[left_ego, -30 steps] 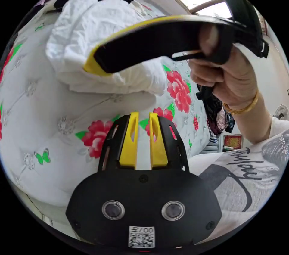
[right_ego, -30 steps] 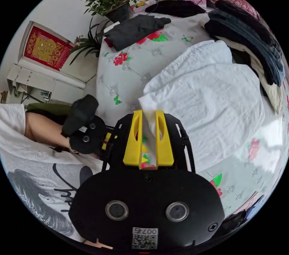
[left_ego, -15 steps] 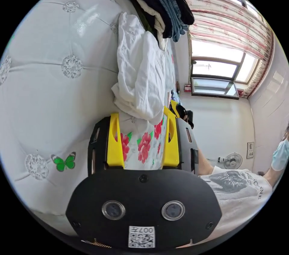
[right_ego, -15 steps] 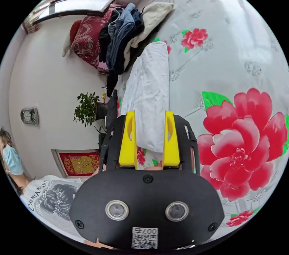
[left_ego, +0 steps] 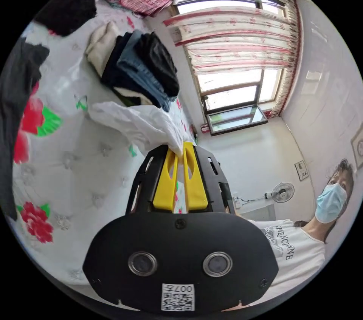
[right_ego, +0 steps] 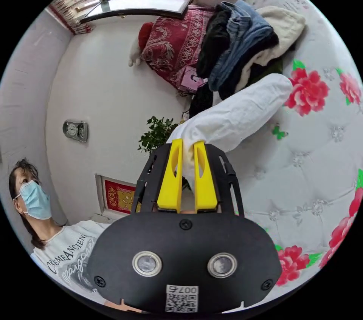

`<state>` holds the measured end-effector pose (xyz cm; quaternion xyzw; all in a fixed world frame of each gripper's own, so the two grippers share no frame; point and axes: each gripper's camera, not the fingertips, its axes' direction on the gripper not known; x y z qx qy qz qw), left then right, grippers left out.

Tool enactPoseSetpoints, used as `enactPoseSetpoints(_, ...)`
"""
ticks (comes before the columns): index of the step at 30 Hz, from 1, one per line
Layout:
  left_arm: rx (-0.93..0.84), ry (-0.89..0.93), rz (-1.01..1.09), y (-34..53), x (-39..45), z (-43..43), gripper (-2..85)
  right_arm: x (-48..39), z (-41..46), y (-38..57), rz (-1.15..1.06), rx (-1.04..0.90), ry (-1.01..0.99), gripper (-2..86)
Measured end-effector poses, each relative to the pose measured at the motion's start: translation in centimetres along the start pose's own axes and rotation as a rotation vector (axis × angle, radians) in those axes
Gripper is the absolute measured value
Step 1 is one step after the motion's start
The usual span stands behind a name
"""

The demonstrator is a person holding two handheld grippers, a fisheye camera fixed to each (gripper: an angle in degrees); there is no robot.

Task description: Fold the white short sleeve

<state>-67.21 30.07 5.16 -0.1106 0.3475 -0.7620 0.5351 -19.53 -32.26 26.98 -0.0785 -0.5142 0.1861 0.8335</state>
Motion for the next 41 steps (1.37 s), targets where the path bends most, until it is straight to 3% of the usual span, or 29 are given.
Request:
enactPoseSetpoints(4, 0.092, -0.105, 0.158, -2.4, 4.2, -10.0, -0.7, -6.5, 9.0, -0.7, -0.161, -0.038, -0.033, 5.1)
enactPoseSetpoints(7, 0.146, -0.240, 0.134, -0.6, 2.6, -16.3, -0.7, -9.1, 17.9, 0.4, -0.196, -0.124, -0.007, 6.0)
enactPoseSetpoints(9, 0.170, -0.364, 0.024, 1.4, -1.2, -19.4, -0.6, -9.2, 24.8, 2.4, -0.235, -0.218, 0.117, 6.9)
enactPoseSetpoints(13, 0.152, -0.684, -0.384, 9.3, -12.9, -23.4, -0.4, -6.1, 32.1, 7.5, -0.326, -0.460, 0.404, 7.4)
enactPoseSetpoints(21, 0.193, -0.977, -0.407, 23.1, -13.2, -17.3, -0.3, 4.5, 29.7, 24.6, -0.619, -0.916, 1.266, 3.7)
enactPoseSetpoints(23, 0.179, -1.045, -0.346, 23.9, -12.0, -14.2, -0.1, 5.9, 27.9, 27.3, -0.607, -0.956, 1.372, 2.7)
enactPoseSetpoints(26, 0.089, -1.047, -0.165, 22.9, -10.2, -6.1, 1.0, 8.1, 26.8, 30.2, -0.481, -1.036, 1.312, 1.1)
enactPoseSetpoints(29, -0.015, -0.957, -0.084, 22.0, -9.9, 0.7, 3.4, 7.8, 26.5, 30.4, -0.392, -0.851, 1.251, 0.7)
enactPoseSetpoints(35, -0.381, -0.883, 0.182, 25.4, -8.0, 22.4, 5.8, 5.9, 23.8, 29.8, -0.227, -0.598, 1.088, 3.4)
enactPoseSetpoints(38, -0.614, -0.890, 0.232, 30.0, -8.2, 33.6, 6.4, 5.8, 17.7, 29.4, -0.093, -0.461, 1.100, 6.4)
enactPoseSetpoints(41, -0.701, -0.937, 0.292, 33.0, -8.5, 39.3, 6.6, 4.8, 6.5, 29.4, 0.039, -0.187, 1.190, 7.6)
